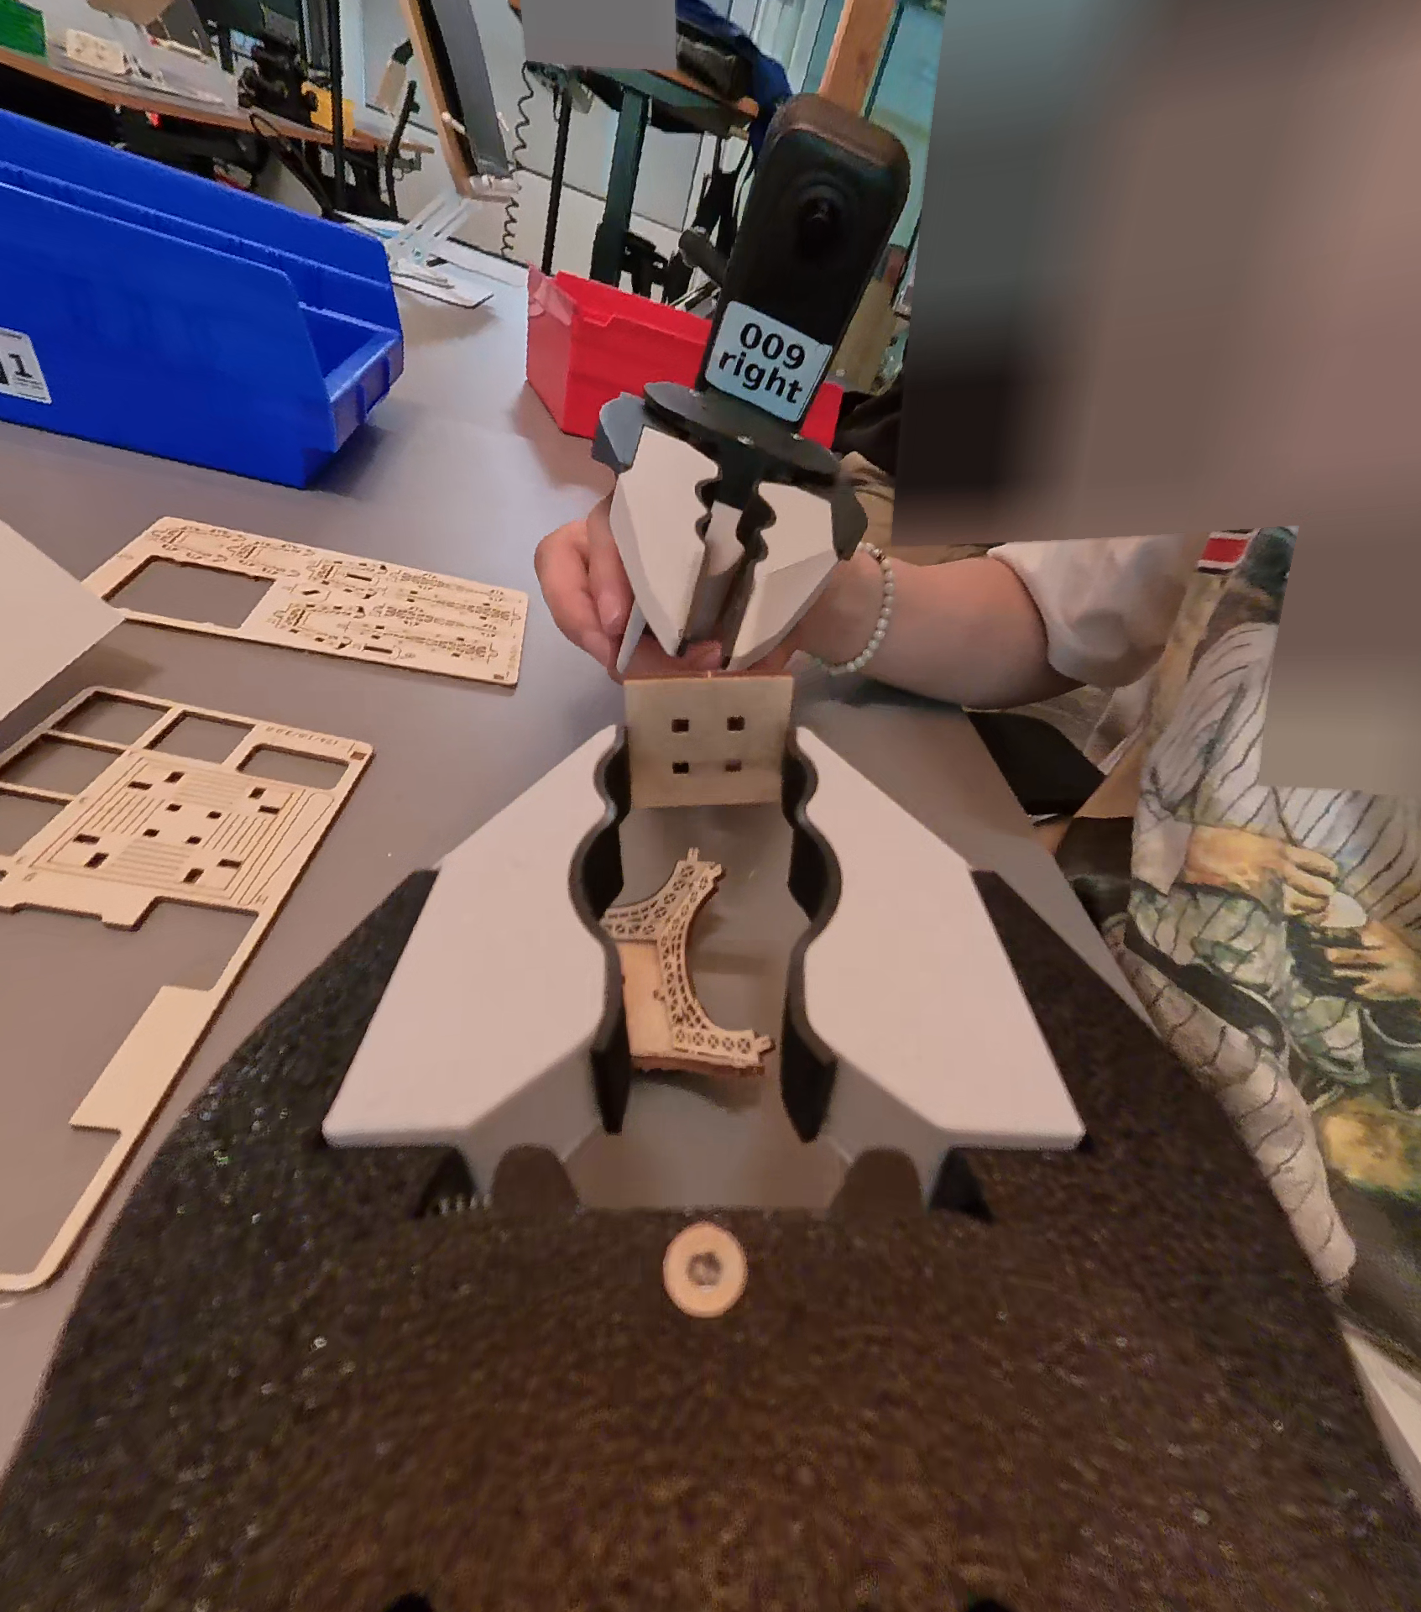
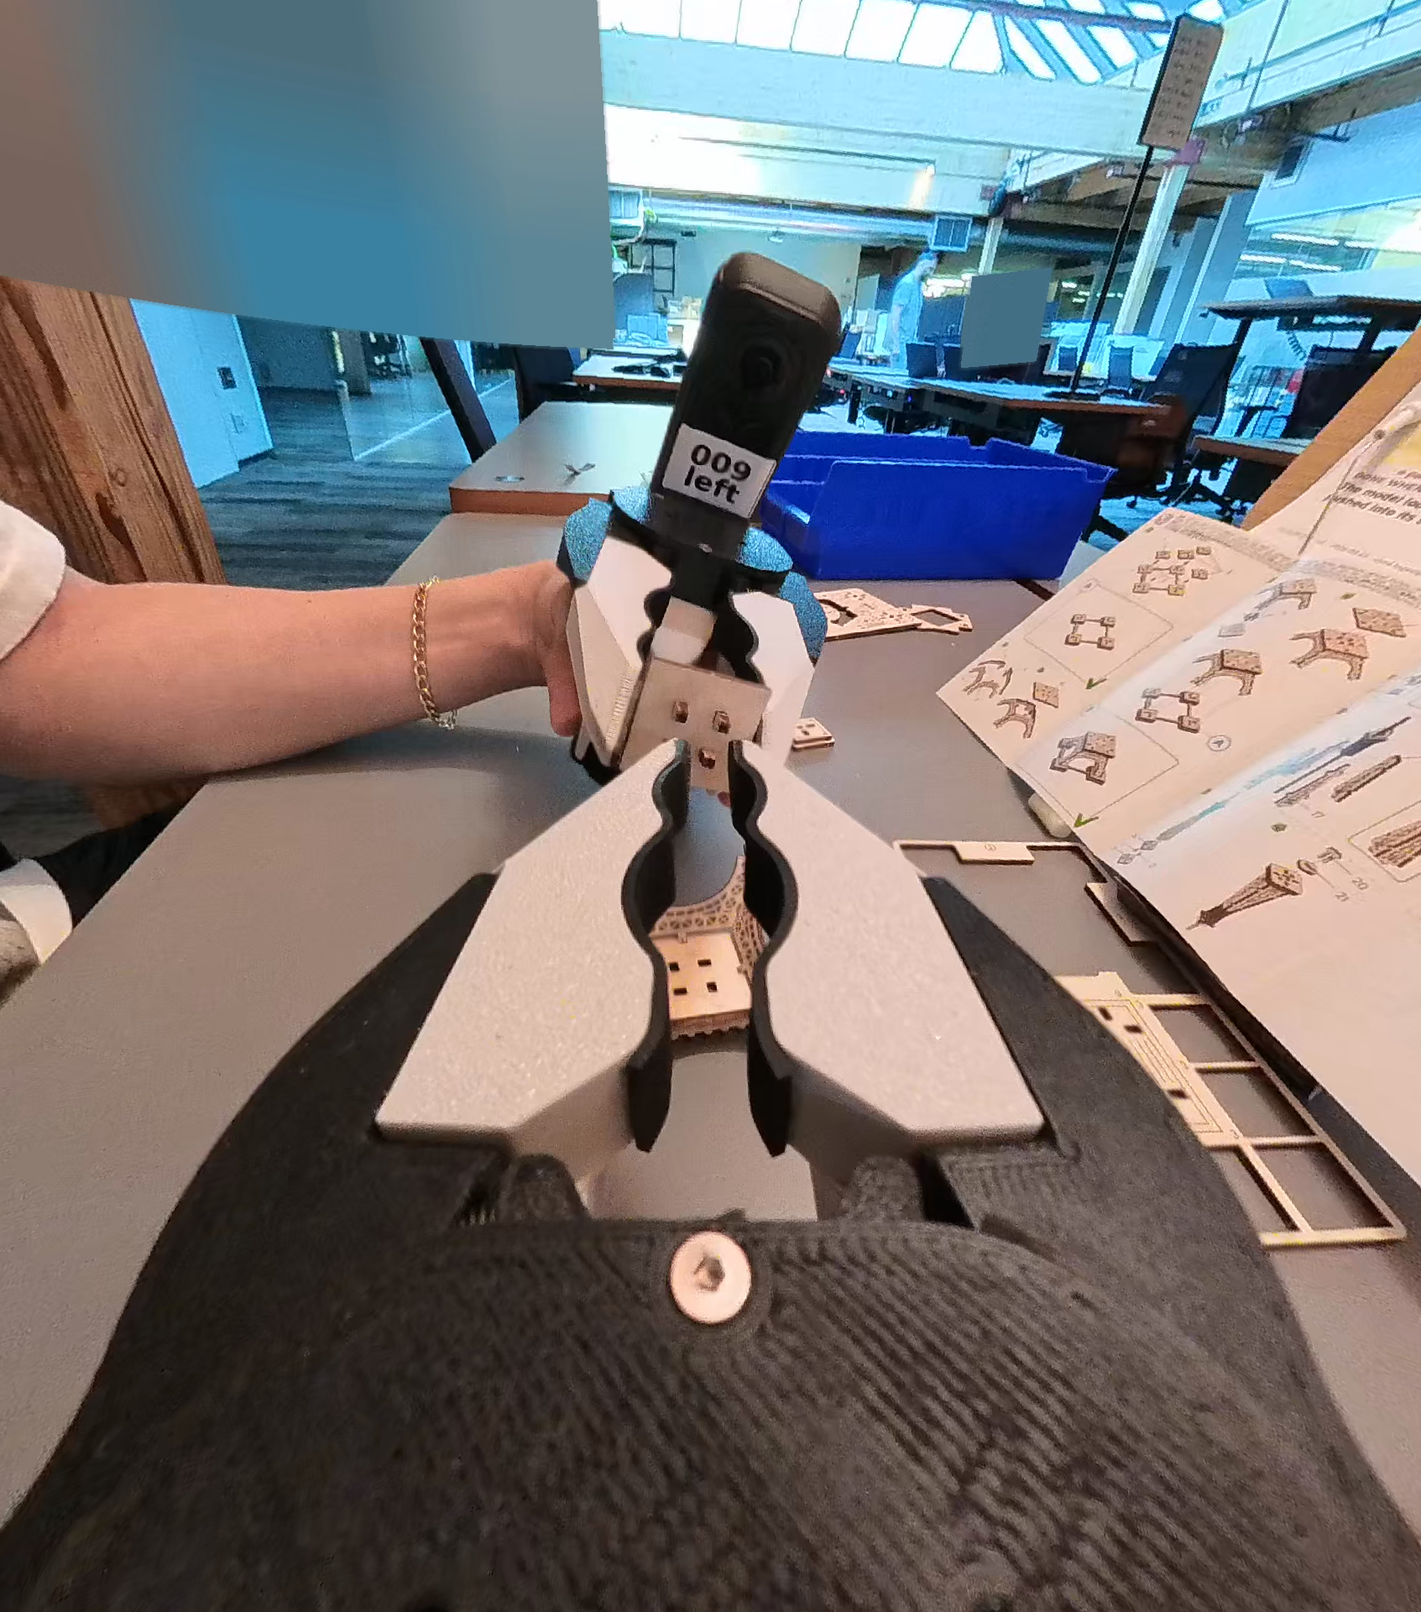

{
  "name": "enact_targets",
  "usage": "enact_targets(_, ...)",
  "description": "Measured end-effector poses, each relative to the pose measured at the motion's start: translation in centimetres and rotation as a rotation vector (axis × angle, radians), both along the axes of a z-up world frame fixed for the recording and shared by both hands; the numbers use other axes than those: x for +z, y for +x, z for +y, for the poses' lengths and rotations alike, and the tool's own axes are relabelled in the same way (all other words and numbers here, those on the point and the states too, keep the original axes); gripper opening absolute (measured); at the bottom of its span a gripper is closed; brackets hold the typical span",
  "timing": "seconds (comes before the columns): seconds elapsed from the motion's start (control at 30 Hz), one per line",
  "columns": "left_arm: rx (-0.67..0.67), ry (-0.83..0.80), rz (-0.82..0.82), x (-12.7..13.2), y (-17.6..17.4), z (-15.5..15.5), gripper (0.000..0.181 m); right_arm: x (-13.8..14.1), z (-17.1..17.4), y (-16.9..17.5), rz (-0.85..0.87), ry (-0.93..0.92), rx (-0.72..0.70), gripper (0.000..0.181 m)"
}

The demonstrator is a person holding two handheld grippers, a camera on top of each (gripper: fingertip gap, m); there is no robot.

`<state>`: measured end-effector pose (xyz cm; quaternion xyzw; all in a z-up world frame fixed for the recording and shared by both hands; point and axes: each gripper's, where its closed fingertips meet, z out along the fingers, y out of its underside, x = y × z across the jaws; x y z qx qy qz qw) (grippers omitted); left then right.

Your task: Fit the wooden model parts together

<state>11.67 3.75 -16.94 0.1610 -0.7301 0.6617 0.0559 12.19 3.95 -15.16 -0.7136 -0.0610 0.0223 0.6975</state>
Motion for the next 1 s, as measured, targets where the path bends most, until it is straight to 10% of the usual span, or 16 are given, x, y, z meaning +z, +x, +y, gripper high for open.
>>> enact_targets(0.6, 0.027, 0.144, -0.077, -1.6, 0.1, 0.4, 0.032, -4.7, -2.0, 3.7, -0.044, -0.330, -0.121, 0.010)
enact_targets(1.0, 0.060, 0.112, -0.117, -1.1, 0.5, 1.2, 0.032, -9.4, -1.6, 5.6, -0.407, -0.560, -0.187, 0.013)
